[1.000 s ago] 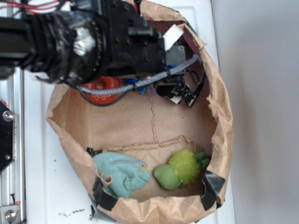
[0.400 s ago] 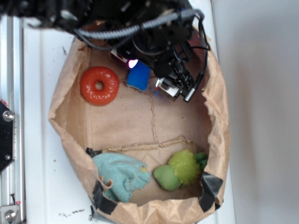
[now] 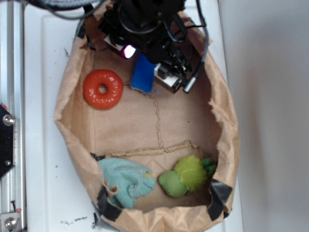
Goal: Grab the blue sponge.
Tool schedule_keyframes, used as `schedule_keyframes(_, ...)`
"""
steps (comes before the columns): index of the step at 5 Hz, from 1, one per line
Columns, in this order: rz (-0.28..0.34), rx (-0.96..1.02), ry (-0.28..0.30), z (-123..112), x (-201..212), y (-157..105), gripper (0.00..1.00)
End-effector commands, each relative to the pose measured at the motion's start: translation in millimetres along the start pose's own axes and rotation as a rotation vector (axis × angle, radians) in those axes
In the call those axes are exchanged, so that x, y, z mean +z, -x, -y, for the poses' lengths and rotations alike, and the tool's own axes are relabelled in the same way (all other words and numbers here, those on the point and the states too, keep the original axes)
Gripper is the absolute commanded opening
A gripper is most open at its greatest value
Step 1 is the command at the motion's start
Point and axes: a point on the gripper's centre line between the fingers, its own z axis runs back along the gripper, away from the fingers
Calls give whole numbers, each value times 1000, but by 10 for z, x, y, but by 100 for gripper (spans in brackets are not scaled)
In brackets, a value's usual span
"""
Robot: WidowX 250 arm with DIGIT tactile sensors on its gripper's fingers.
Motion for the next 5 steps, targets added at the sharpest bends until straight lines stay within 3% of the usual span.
schedule_keyframes(1,163,37,-17,-213,-56,-106,100)
schedule_keyframes(3,143,32,13,-84,-353,-68,100)
schedule_keyframes(4,123,20,-33,-33,-438,-32,100)
schedule_keyframes(5,159,8,-78,-2,-546,24,100)
